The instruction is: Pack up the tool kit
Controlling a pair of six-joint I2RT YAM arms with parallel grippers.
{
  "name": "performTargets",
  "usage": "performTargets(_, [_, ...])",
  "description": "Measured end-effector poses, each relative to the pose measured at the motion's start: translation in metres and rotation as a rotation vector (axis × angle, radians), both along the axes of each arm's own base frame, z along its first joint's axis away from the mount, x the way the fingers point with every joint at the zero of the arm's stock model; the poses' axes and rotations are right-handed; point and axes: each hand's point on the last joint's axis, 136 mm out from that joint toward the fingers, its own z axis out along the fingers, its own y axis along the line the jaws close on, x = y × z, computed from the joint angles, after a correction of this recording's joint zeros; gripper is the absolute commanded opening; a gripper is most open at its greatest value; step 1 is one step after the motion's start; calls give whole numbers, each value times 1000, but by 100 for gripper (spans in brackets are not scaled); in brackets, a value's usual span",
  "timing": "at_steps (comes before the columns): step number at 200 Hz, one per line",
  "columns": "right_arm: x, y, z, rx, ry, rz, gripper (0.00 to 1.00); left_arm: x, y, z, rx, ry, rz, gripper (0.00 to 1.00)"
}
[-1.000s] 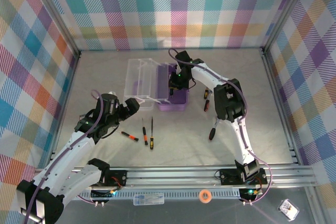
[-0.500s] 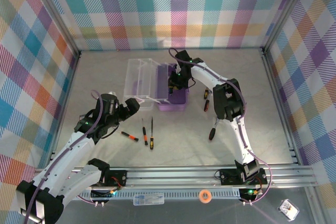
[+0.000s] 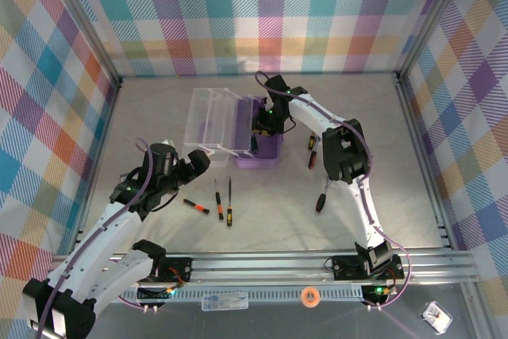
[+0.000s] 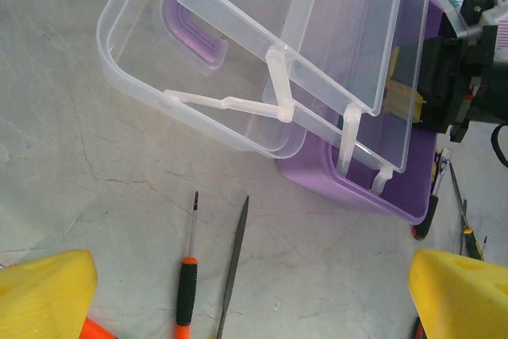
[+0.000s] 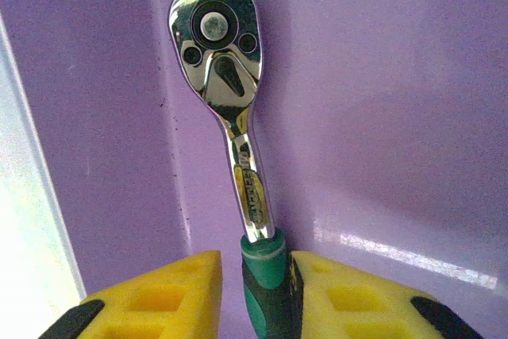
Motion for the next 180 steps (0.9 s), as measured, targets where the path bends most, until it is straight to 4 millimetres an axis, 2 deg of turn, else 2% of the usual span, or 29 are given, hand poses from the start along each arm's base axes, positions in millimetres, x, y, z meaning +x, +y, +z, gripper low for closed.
performTargets(29, [0,-2,16,-4,-26,-6,29,0,0,1,-2,-3,0,100])
performTargets(74, [6,-25,82,-57,-187,-69,29,0,0,1,-3,-2,-3,100])
performTargets(91, [5,-33,98,-75,-226,-90,29,-1,0,1,-2,1,-3,100])
performTargets(107, [6,-41,103,-92,-245,-103,29,-1,0,2,-1,1,-3,100])
performTargets(137, [-1,-58,95,-167,-262,-102,29,-2,-1,4,1,0,-16,100])
performTargets(156, [-9,-80,94,-238,-284,-107,29,-3,-4,3,-5,5,-32,100])
performTargets(180, [-30,-116,99,-309,-301,-123,30,-1,-12,0,-25,19,-63,100])
